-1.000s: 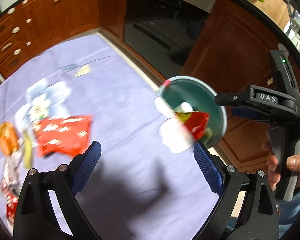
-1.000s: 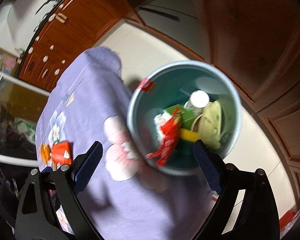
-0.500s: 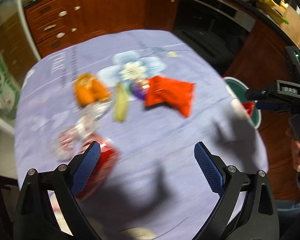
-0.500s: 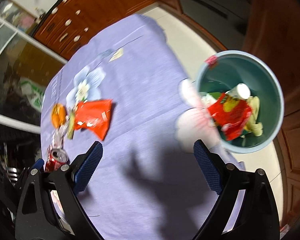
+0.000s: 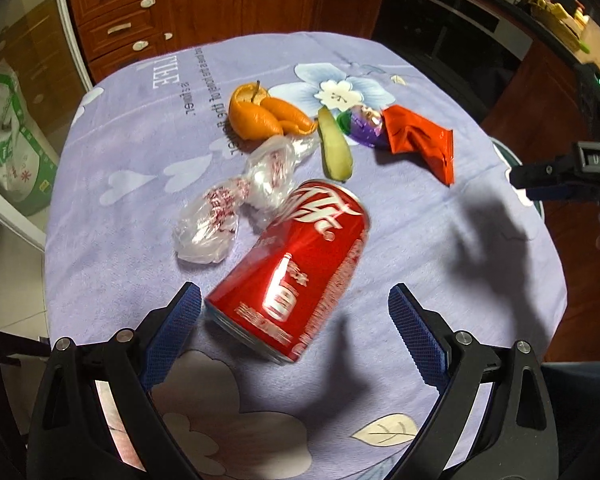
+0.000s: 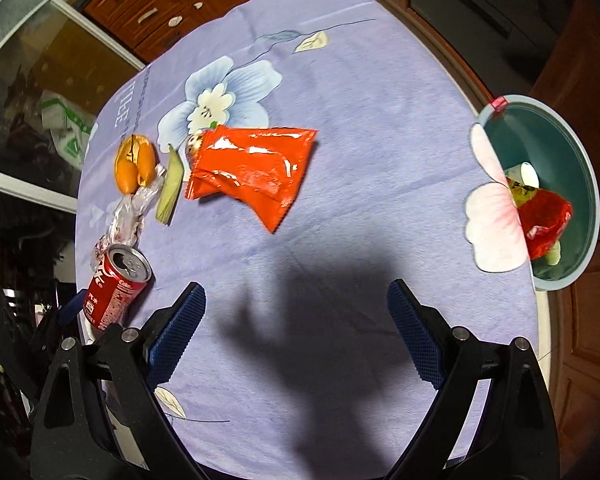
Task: Collect trash
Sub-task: 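Grasp the red Coca-Cola can with the left tool while the right tool grasps the orange Ovaltine bag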
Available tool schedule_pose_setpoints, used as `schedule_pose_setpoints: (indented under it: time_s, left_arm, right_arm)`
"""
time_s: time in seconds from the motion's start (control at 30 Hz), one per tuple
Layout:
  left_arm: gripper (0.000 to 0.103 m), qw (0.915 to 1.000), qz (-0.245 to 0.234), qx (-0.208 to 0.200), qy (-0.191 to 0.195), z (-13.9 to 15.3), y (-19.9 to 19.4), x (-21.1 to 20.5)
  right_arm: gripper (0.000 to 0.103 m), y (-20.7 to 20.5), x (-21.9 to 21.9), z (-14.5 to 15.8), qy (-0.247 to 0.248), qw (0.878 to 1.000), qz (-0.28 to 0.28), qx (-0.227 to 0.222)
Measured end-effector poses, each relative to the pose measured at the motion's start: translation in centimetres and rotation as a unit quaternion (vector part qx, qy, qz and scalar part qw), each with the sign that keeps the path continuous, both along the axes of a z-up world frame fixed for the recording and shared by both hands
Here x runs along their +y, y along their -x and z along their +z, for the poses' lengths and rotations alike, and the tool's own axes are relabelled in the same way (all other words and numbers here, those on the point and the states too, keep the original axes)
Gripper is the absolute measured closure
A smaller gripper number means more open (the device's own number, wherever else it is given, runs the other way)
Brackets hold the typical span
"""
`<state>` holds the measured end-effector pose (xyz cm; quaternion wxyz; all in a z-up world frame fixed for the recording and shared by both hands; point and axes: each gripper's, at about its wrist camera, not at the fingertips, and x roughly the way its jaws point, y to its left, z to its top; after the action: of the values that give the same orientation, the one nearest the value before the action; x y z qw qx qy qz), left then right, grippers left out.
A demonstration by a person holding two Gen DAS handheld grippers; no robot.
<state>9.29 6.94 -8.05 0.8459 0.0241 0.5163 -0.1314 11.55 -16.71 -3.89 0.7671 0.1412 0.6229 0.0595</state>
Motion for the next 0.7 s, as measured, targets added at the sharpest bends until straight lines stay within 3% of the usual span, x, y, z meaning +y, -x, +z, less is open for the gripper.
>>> schedule_pose_setpoints:
  time_s: [0.1, 0.17, 0.23, 0.4, 0.53, 0.7]
  left_arm:
    - [0.009, 1.0, -0.005, 0.006, -0.003, -0.9, -0.3, 0.1]
    - [0.03, 0.9999, -0.007, 0.009, -0.003, -1.3, -0.4, 0.0]
    - [0.035, 0.9998, -0.007, 0.013, 0.01, -1.5, -0.5, -0.1]
    - [0.036, 0.9983, -0.005, 0.02, 0.055, -1.2, -0.4, -0.7]
    - [0.036, 0.9974, 0.0, 0.03, 0.066, -1.7, -0.8, -1.2]
    - [0.035, 0.9965, 0.006, 0.033, 0.076, -1.9, -0.9, -1.1]
  right_arm:
    - [0.015, -0.3, 0.8, -0.2, 0.006, 1.0, 0.007, 0.001]
    - [0.015, -0.8, 1.3, -0.3, 0.013, 1.0, 0.015, 0.002]
    - [0.015, -1.1, 1.7, -0.5, 0.019, 1.0, 0.021, 0.001]
    - [0.015, -2.6, 2.5, -0.6, 0.04, 0.998, 0.04, -0.011]
    - [0.015, -4.6, 3.7, -0.9, 0.057, 0.995, 0.074, -0.021]
    - [0.015, -7.6, 6.3, -0.7, 0.071, 0.984, 0.155, -0.055]
